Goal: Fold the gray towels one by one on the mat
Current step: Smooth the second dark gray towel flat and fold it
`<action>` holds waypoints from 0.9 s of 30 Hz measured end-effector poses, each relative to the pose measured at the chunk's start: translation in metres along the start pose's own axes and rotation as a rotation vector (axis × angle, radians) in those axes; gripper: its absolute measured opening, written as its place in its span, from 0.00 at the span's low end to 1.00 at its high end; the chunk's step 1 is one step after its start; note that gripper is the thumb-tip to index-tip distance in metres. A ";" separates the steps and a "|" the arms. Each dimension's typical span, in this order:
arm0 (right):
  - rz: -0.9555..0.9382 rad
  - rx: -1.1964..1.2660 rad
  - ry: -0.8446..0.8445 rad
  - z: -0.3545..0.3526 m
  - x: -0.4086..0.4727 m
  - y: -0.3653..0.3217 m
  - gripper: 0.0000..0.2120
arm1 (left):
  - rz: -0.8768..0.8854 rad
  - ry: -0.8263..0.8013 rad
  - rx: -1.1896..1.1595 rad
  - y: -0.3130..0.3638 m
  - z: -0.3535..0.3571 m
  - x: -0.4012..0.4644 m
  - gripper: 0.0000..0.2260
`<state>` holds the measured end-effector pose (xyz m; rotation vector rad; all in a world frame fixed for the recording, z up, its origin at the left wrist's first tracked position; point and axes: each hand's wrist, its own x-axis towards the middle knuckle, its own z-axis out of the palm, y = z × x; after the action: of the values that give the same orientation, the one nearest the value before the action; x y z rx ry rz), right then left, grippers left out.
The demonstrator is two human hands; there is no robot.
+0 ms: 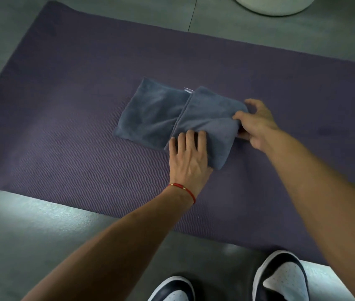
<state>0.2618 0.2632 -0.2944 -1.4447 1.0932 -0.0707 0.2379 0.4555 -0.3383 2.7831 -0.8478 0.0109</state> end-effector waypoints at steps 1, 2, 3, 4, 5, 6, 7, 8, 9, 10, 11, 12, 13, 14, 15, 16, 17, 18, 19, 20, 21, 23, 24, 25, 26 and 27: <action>0.019 0.033 0.008 -0.007 -0.003 0.005 0.24 | 0.052 0.022 0.004 -0.001 0.003 -0.004 0.29; 0.038 0.063 0.014 -0.014 -0.005 0.010 0.23 | 0.103 0.038 0.006 -0.002 0.007 -0.009 0.27; 0.062 0.097 0.017 -0.021 -0.007 0.013 0.22 | 0.148 0.046 0.008 -0.002 0.010 -0.014 0.27; 0.090 0.129 0.019 -0.026 -0.007 0.017 0.21 | 0.182 0.051 0.004 -0.002 0.012 -0.019 0.27; 0.117 0.159 0.020 -0.030 -0.008 0.018 0.20 | 0.203 0.042 -0.006 0.000 0.011 -0.023 0.29; 0.140 0.183 0.016 -0.033 -0.009 0.019 0.20 | 0.214 0.019 -0.016 0.002 0.011 -0.025 0.32; 0.162 0.207 0.002 -0.035 -0.011 0.018 0.19 | 0.214 -0.001 -0.024 0.005 0.009 -0.026 0.34; 0.180 0.230 -0.019 -0.036 -0.012 0.017 0.19 | 0.201 -0.001 -0.032 0.007 0.006 -0.026 0.34; 0.197 0.251 -0.044 -0.038 -0.014 0.015 0.19 | 0.180 0.029 -0.051 0.008 0.003 -0.024 0.32; 0.212 0.262 -0.071 -0.040 -0.017 0.014 0.19 | 0.161 0.075 -0.085 0.008 0.001 -0.020 0.28; 0.219 0.255 -0.096 -0.043 -0.020 0.012 0.19 | 0.156 0.122 -0.131 0.006 -0.002 -0.017 0.23; 0.214 0.229 -0.118 -0.047 -0.022 0.010 0.19 | 0.168 0.148 -0.186 0.003 -0.006 -0.014 0.19; 0.206 0.182 -0.137 -0.051 -0.024 0.010 0.18 | 0.188 0.149 -0.243 0.000 -0.010 -0.014 0.17; 0.196 0.114 -0.156 -0.056 -0.026 0.010 0.18 | 0.213 0.135 -0.296 -0.003 -0.015 -0.016 0.16; 0.185 0.033 -0.180 -0.061 -0.029 0.010 0.19 | 0.245 0.115 -0.343 -0.006 -0.018 -0.019 0.15; 0.177 -0.048 -0.220 -0.066 -0.032 0.012 0.21 | 0.280 0.094 -0.382 -0.007 -0.021 -0.024 0.15; 0.180 -0.104 -0.273 -0.071 -0.035 0.015 0.23 | 0.312 0.080 -0.418 -0.009 -0.023 -0.032 0.15; 0.188 -0.124 -0.328 -0.077 -0.038 0.017 0.25 | 0.332 0.066 -0.462 -0.011 -0.024 -0.041 0.16; 0.188 -0.121 -0.382 -0.082 -0.042 0.020 0.26 | 0.330 0.047 -0.528 -0.014 -0.024 -0.050 0.17; 0.178 -0.106 -0.435 -0.089 -0.044 0.022 0.26 | 0.304 0.016 -0.609 -0.017 -0.025 -0.060 0.18; 0.170 -0.085 -0.496 -0.096 -0.046 0.024 0.28 | 0.257 -0.025 -0.686 -0.021 -0.027 -0.069 0.19; 0.162 -0.068 -0.644 -0.103 -0.053 0.024 0.30 | 0.150 -0.091 -0.780 -0.028 -0.033 -0.082 0.20; 0.155 -0.070 -0.716 -0.104 -0.055 0.023 0.29 | 0.112 -0.098 -0.807 -0.031 -0.037 -0.088 0.21; 0.145 -0.071 -0.772 -0.103 -0.054 0.020 0.28 | 0.078 -0.099 -0.844 -0.036 -0.041 -0.092 0.20; 0.144 -0.080 -0.817 -0.099 -0.053 0.013 0.27 | 0.038 -0.097 -0.897 -0.040 -0.046 -0.094 0.20; 0.168 -0.086 -0.868 -0.093 -0.051 0.007 0.26 | -0.008 -0.096 -0.957 -0.045 -0.050 -0.094 0.18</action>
<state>0.1722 0.2274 -0.2497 -1.2466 0.4886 0.6724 0.1871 0.5542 -0.3063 1.8898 -0.6216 -0.4168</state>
